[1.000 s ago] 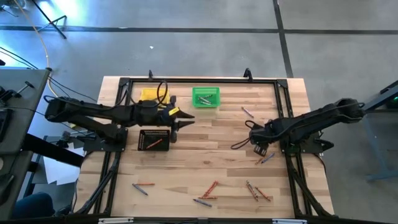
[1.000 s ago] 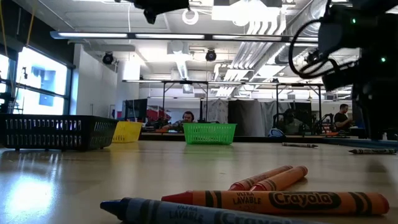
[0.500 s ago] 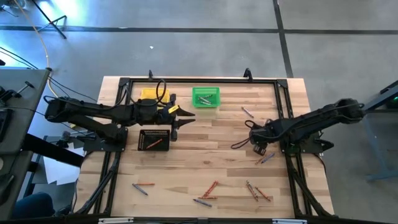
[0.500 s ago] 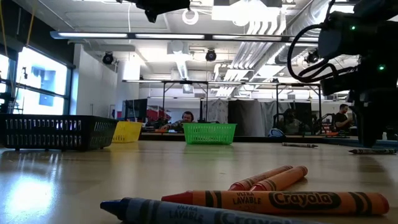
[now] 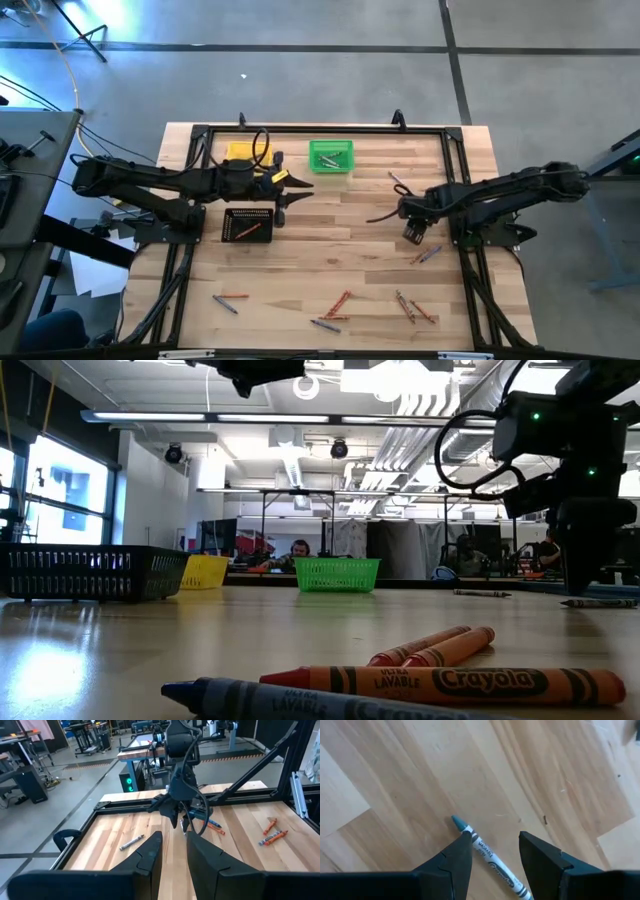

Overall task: Sort crayons
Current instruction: Put the gray crayon into the green bin

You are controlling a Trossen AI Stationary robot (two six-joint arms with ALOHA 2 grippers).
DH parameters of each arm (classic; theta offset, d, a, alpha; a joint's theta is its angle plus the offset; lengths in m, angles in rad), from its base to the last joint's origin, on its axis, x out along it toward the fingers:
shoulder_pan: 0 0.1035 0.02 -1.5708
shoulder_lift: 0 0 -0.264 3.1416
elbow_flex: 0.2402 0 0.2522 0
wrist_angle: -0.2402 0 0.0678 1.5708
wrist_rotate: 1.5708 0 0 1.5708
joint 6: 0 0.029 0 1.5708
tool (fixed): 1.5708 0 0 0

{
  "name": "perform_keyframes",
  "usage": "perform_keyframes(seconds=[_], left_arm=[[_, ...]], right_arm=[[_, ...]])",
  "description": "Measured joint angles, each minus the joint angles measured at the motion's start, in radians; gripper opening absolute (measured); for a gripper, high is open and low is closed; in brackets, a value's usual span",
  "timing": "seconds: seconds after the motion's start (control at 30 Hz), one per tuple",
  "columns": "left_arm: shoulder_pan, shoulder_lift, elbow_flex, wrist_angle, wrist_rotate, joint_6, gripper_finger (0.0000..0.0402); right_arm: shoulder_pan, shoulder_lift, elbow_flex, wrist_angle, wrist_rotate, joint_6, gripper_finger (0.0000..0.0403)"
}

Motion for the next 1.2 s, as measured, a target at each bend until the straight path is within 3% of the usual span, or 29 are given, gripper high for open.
perform_keyframes(seconds=[0.33, 0.63, 0.83, 1.0, 1.2], left_arm=[[0.0, 0.0, 0.0, -0.016, 0.0, -0.003, 0.0074], [0.0, 0.0, 0.0, -0.023, 0.0, -0.011, 0.0074], [0.0, 0.0, 0.0, -0.028, -0.001, -0.011, 0.0074], [-0.001, 0.0, 0.0, -0.028, -0.001, -0.011, 0.0074], [-0.001, 0.0, 0.0, -0.032, -0.001, -0.012, 0.0074]], right_arm=[[-0.005, 0.009, 0.0, 0.015, -0.042, -0.045, 0.0155], [-0.005, 0.155, 0.008, 0.042, -0.039, -0.079, 0.0155], [-0.005, 0.175, 0.01, 0.044, -0.046, -0.075, 0.0149], [-0.006, 0.175, 0.007, 0.063, -0.08, -0.044, 0.0107], [-0.006, 0.175, 0.006, 0.085, -0.093, 0.014, 0.0018]])
